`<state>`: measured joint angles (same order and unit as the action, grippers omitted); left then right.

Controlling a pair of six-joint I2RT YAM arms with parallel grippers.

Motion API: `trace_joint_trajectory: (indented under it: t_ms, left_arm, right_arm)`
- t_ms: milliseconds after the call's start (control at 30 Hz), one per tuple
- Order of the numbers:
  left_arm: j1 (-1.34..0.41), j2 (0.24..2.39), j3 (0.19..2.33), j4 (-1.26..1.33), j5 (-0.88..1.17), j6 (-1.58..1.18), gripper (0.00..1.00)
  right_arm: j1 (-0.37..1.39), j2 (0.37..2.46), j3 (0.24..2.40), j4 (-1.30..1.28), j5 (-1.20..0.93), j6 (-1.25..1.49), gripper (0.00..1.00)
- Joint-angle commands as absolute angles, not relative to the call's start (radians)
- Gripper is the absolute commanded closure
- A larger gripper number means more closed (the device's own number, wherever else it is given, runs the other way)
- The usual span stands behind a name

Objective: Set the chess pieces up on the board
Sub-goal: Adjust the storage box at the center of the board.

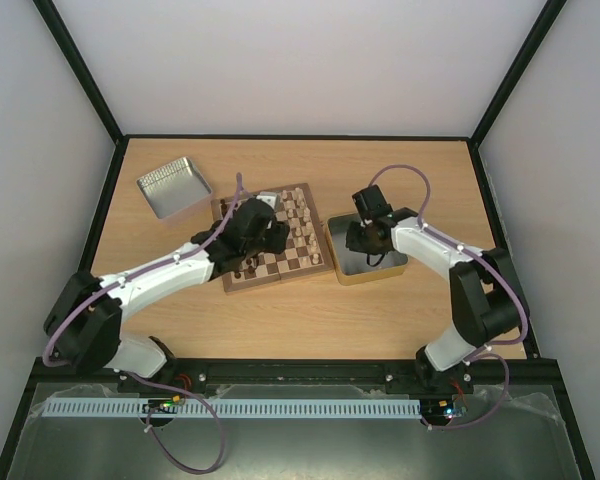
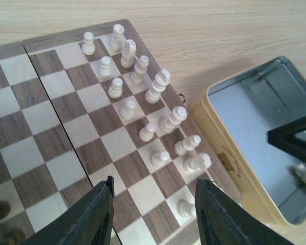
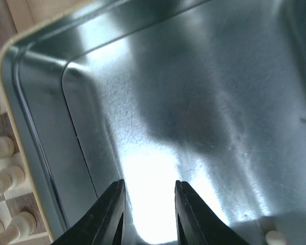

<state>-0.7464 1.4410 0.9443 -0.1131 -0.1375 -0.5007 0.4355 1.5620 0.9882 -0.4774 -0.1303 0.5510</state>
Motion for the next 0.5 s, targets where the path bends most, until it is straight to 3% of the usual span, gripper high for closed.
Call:
trace_joint_trajectory:
  t_ms: [0, 467]
  left_arm:
    - [-0.746, 1.362, 0.885, -0.059, -0.064, -0.47, 0.52]
    - [-0.745, 1.331, 0.873, 0.012, -0.028, -0.516, 0.5]
  right_arm:
    - [0.435, 1.604, 1.026, -0.588, -0.225, 0.476, 0.72]
    - [0.444, 1.697, 0.976, -0.543, -0.393, 0.476, 0.72]
